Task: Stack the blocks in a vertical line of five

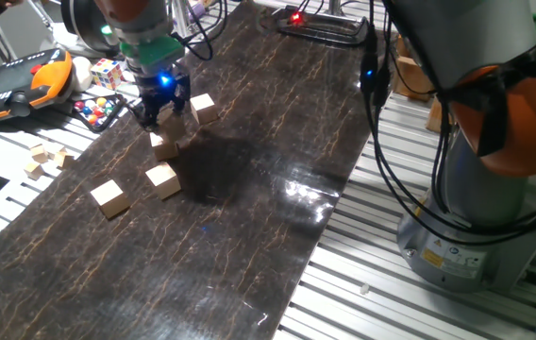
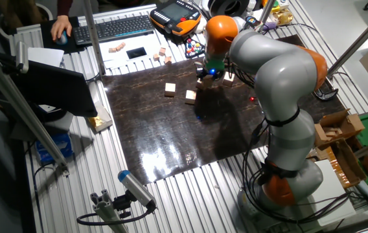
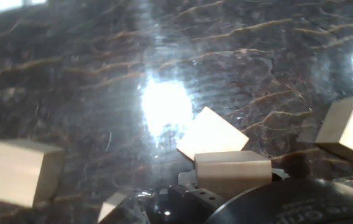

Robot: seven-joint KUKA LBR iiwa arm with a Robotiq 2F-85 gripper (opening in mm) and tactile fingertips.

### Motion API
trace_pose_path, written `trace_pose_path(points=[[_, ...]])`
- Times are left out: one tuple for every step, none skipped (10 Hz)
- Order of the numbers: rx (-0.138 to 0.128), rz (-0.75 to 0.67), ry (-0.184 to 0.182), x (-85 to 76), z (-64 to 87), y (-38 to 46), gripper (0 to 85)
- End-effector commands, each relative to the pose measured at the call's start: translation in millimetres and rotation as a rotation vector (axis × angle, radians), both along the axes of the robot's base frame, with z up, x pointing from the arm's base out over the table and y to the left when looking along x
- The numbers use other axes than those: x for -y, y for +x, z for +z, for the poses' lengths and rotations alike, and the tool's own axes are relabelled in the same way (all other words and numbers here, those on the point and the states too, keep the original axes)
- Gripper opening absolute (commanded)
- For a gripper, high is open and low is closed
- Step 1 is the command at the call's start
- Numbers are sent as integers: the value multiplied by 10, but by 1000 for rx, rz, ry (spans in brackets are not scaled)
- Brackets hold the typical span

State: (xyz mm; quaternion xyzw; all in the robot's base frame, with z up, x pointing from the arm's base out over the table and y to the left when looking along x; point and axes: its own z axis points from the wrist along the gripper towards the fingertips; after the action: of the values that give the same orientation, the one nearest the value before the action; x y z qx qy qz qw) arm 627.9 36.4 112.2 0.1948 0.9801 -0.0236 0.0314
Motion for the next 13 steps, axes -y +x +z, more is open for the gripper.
trace_pose_path(points=[[-19,-351,4,0,0,0,7],[-41,-345,19,0,0,0,7],[-48,-331,19,0,0,0,7],[-44,-331,12,0,0,0,7],[-43,-346,15,0,0,0,7],[-43,-369,20,0,0,0,7],[-43,-391,22,0,0,0,7],[-58,-425,27,0,0,0,7],[-73,-439,47,0,0,0,7],[-76,-443,47,0,0,0,7],[-75,-457,53,0,0,0,7],[-78,-472,67,0,0,0,7],[-72,-471,70,0,0,0,7]])
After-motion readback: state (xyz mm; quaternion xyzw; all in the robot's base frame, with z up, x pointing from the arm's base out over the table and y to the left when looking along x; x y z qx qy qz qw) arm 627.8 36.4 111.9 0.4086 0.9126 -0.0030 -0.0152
